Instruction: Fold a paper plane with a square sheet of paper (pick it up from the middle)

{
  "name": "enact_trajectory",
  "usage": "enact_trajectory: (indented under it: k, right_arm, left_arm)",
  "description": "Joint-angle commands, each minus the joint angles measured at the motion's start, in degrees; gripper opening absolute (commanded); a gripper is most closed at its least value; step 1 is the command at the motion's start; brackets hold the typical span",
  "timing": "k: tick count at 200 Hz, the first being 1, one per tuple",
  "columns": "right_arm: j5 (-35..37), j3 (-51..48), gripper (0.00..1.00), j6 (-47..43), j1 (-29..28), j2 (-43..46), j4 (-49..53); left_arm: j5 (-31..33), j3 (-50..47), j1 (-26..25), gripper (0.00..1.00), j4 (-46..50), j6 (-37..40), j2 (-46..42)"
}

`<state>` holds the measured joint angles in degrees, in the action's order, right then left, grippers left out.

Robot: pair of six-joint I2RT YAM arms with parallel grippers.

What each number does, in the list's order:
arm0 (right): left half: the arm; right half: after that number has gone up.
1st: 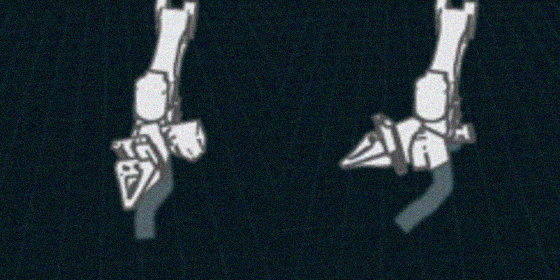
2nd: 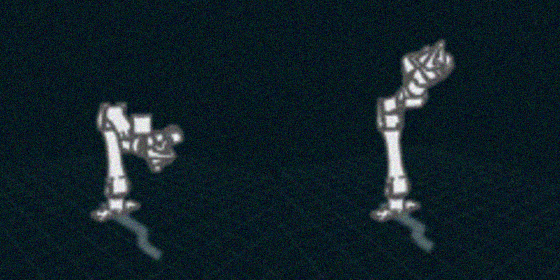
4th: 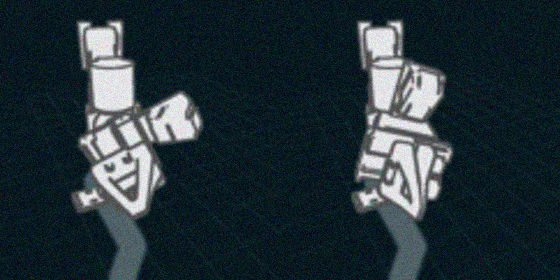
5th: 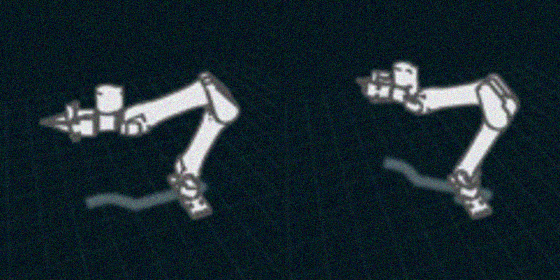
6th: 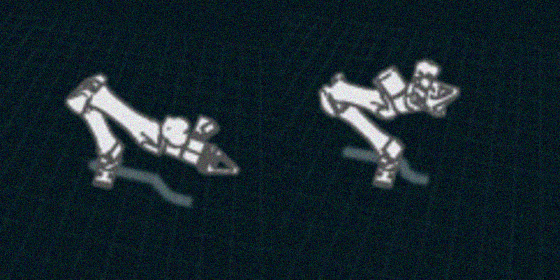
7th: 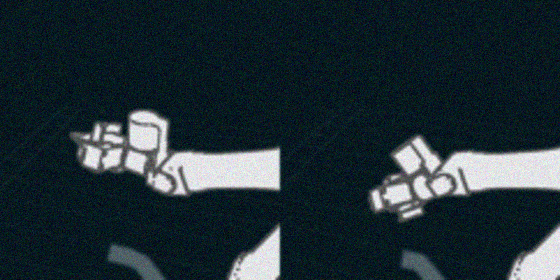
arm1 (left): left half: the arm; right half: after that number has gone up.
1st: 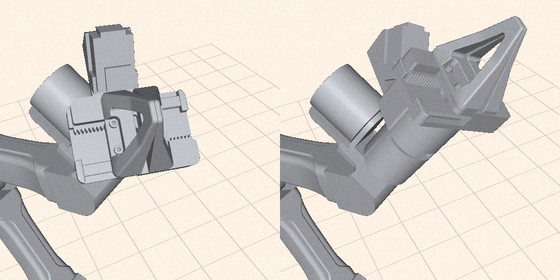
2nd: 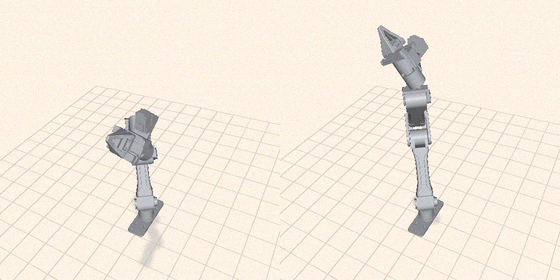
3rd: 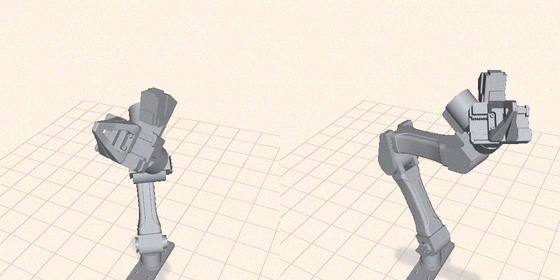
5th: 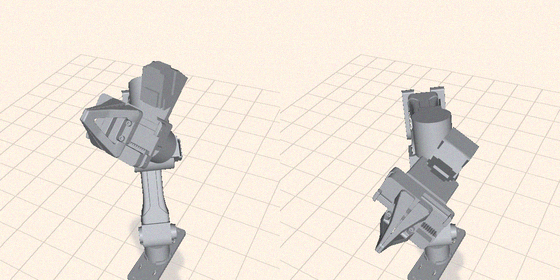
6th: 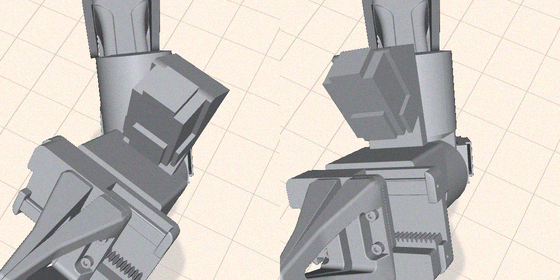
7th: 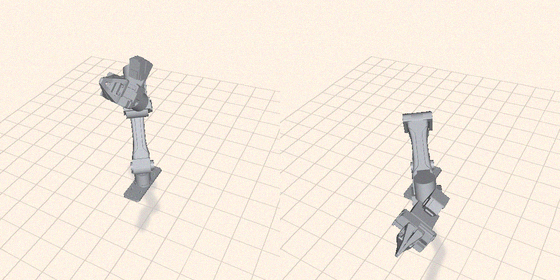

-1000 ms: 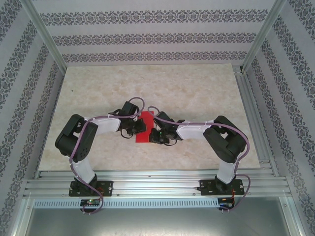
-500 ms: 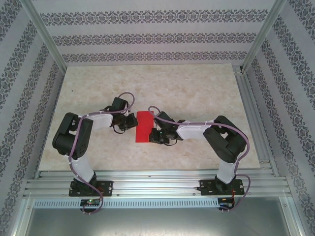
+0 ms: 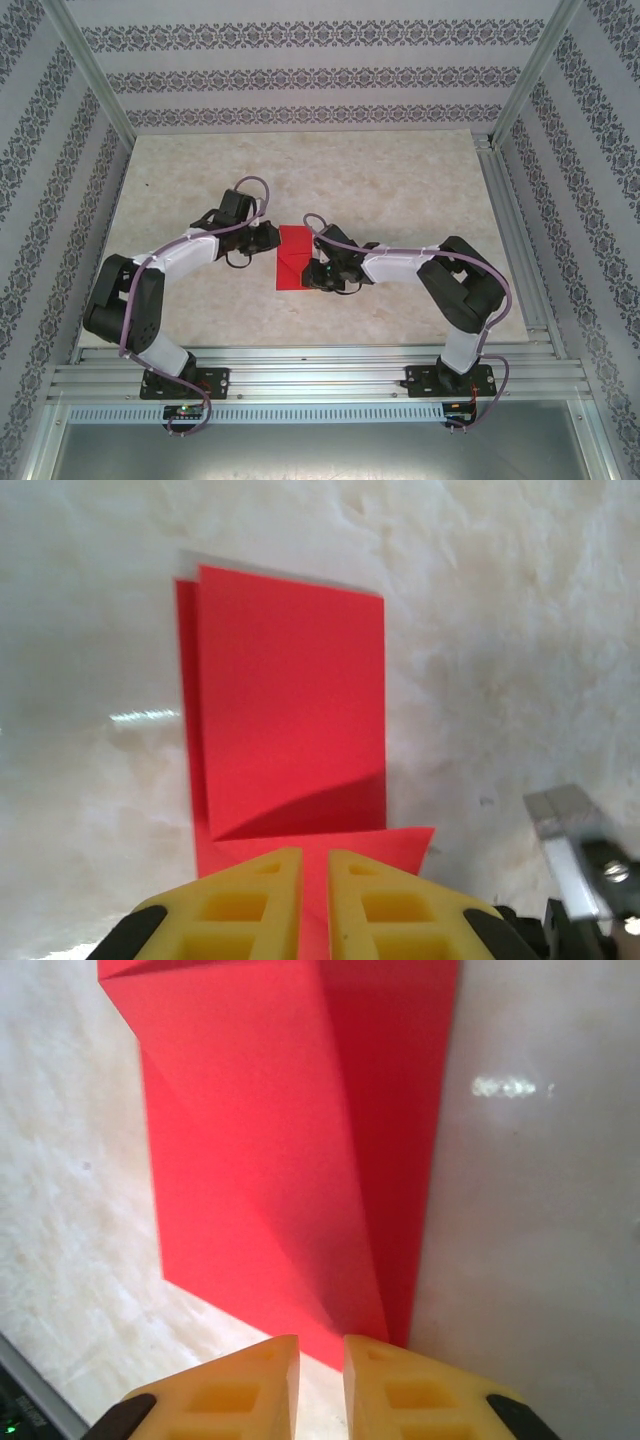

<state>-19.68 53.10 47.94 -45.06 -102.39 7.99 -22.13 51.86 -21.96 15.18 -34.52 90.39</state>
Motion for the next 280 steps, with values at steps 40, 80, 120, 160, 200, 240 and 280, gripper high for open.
enact_trajectory:
  k: [40, 80, 120, 160, 200, 240, 280]
  right_arm:
    - [0.04, 1.87, 0.21, -0.91, 2.34, 4.01, -1.35]
    - [0.69, 4.03, 0.14, -1.77, 1.63, 1.14, 1.43]
    - [2.06, 7.23, 0.11, -2.67, 0.36, -2.2, 4.57]
    - [3.5, 9.65, 0.11, -3.38, -0.1, -4.87, 7.04]
    - [4.15, 10.82, 0.12, -3.99, -0.39, -6.22, 8.63]
    - [4.3, 12.53, 0.13, -4.68, -1.07, -6.84, 9.47]
    - [3.43, 14.21, 0.12, -4.84, -1.26, -8.72, 9.04]
  left_arm:
    - [-4.15, -1.98, -4.41, 0.15, -6.39, -3.41, 4.72]
    - [-4.37, -2.06, -4.68, 0.14, -8.21, -4.21, 7.71]
    - [-3.4, -1.76, -4.7, 0.13, -8.61, -4.81, 9.93]
    - [-1.52, -1.2, -4.76, 0.13, -7.94, -5.62, 11.38]
    - [-0.64, -0.88, -4.76, 0.13, -8.02, -6.2, 12.74]
    - [0.02, -0.7, -4.76, 0.13, -7.34, -6.33, 12.97]
    - [0.24, -0.88, -4.76, 0.12, -7.05, -6.3, 13.18]
